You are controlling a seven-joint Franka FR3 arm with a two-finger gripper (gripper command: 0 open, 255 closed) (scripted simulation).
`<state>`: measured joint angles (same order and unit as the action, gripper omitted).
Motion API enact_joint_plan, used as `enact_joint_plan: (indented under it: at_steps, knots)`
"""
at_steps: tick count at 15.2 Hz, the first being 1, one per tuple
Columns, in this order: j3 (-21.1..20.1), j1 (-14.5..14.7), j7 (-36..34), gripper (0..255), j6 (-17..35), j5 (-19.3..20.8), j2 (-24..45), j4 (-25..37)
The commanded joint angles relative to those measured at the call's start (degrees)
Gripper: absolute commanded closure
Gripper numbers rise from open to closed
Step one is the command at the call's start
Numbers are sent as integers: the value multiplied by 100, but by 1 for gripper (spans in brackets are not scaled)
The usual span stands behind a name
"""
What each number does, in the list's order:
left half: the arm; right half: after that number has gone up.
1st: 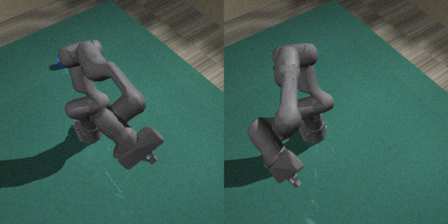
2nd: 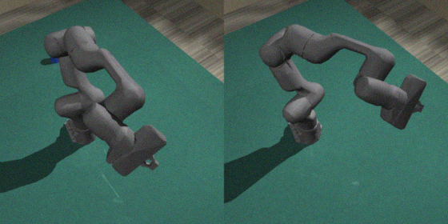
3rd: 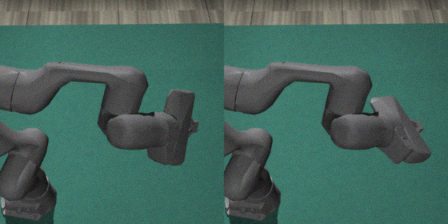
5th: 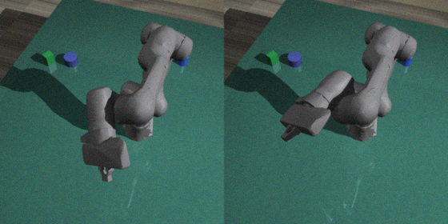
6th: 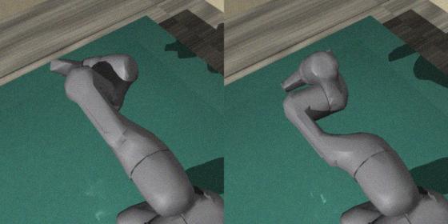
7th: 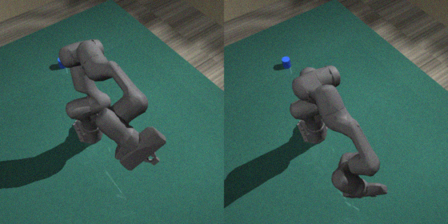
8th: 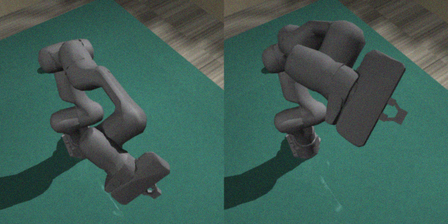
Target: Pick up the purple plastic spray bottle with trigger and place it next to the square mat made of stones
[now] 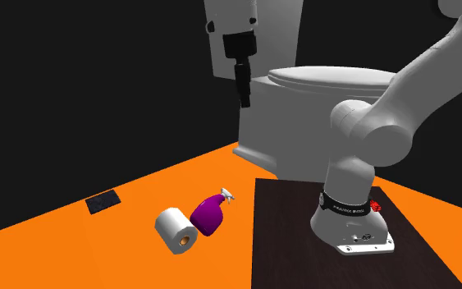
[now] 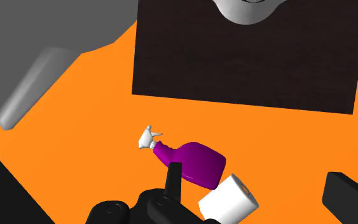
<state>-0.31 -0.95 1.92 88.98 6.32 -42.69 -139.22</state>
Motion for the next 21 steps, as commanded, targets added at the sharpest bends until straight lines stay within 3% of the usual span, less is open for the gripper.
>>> enact_joint_plan:
  at_steps: [1,7,12,16,21]
  knots:
    - [0,0,0,0,0,0,0,0]
    - [656,66,1094,0,1358,448,-528,-1400]
    - [1352,5,2039,0,2657,933,-537,-2308]
    - [2019,-67,2834,0,3884,1362,-110,-2807]
    - [3002,64,3932,0,5681,1743,1084,-3066]
